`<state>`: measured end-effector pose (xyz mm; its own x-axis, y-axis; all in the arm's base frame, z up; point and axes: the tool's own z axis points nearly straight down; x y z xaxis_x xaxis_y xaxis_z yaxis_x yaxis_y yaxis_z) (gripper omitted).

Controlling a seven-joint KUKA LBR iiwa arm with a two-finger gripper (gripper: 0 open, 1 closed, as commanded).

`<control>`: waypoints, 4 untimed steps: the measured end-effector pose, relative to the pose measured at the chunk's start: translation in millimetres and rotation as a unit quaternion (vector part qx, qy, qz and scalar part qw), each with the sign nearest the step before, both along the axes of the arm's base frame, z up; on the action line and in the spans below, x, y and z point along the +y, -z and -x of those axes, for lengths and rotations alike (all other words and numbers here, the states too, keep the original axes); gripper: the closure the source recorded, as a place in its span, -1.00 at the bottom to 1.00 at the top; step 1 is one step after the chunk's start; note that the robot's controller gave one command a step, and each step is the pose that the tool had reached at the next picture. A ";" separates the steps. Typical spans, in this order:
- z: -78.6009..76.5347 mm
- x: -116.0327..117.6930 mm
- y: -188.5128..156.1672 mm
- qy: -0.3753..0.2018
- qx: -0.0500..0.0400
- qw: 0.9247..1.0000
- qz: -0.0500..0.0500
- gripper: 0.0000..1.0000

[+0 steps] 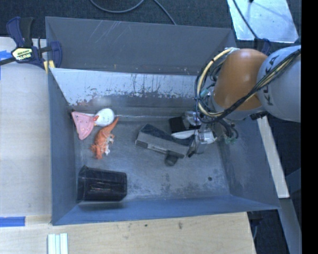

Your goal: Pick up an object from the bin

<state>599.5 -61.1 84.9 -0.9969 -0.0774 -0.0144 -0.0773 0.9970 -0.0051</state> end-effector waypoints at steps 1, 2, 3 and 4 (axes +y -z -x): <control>0.0 0.0 0.0 0.000 0.000 1.000 0.000 1.00; -1.7 -1.1 6.8 -0.003 -0.001 1.000 0.001 1.00; -5.8 1.0 10.2 -0.010 -0.002 1.000 0.003 1.00; -3.8 -0.6 -3.6 -0.010 -0.003 1.000 0.001 1.00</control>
Offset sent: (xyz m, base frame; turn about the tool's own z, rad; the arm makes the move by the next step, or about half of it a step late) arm -0.0002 0.0006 -0.0142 -0.0127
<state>603.3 -61.7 88.5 -0.9950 -0.0983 -0.0196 -0.0982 0.9951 -0.0083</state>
